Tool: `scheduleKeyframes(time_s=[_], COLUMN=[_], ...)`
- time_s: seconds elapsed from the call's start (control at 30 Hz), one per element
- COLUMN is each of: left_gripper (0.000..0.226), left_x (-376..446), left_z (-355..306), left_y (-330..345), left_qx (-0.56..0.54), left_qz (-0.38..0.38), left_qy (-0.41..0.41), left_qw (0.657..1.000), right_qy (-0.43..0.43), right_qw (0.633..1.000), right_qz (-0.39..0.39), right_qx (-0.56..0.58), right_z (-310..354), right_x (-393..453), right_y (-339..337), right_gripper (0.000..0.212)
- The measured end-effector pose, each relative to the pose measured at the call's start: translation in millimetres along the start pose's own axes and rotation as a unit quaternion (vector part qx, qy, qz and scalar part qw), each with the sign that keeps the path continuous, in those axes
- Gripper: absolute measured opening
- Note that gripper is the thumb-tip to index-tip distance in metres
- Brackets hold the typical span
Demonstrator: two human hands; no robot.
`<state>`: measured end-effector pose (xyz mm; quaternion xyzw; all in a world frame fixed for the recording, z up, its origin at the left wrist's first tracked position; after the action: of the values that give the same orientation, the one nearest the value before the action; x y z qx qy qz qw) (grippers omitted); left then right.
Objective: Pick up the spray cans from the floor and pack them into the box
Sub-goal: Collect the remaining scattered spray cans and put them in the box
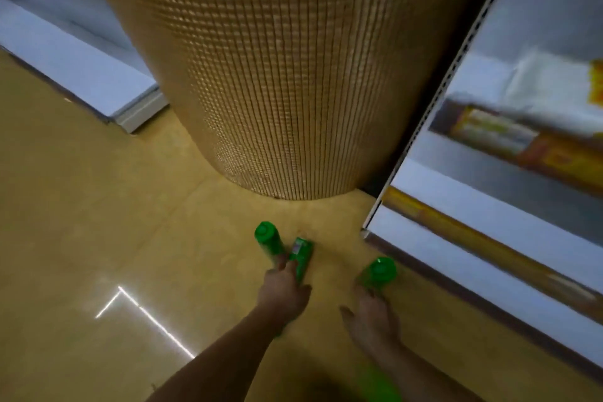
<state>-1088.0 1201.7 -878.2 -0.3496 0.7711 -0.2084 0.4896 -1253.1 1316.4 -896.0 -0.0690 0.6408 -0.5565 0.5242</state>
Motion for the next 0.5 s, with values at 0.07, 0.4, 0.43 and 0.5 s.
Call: scheduleKeyframes(time_s=[0.07,0.4,0.43,0.5], left_gripper=[0.066,0.076,0.078,0.083], left_x=[35,128,132,139], left_z=[26,128,134,146], left_y=[32,114,117,127], left_qx=[0.005,-0.059,-0.067,-0.088], left_qz=[-0.002,-0.043,-0.044,-0.037], left_qy=[-0.004,-0.074,-0.084,-0.102], left_qw=[1.0,0.995,0.993,0.99], right_qy=[0.036,0.196,0.2,0.207], right_qw=[0.999,0.946,0.941,0.934], right_qz=[0.002,-0.13,-0.14,-0.156], right_qx=[0.019,0.223,0.234,0.245], right_z=[-20,-99,-100,-102], right_x=[29,112,118,127], right_y=[44,139,141,143], right_gripper=[0.052,0.094,0.096,0.1])
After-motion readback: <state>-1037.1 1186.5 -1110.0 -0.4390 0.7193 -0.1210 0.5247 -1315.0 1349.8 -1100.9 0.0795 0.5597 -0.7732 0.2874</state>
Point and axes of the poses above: each hand's wrist, its own x-axis towards the middle knuckle, its own y-axis out of the palm, z = x × y, the point moved 10 cm from there along x, towards the middle knuckle, and after that the axes turned 8 degrees about -x, right-handed, at the moved point
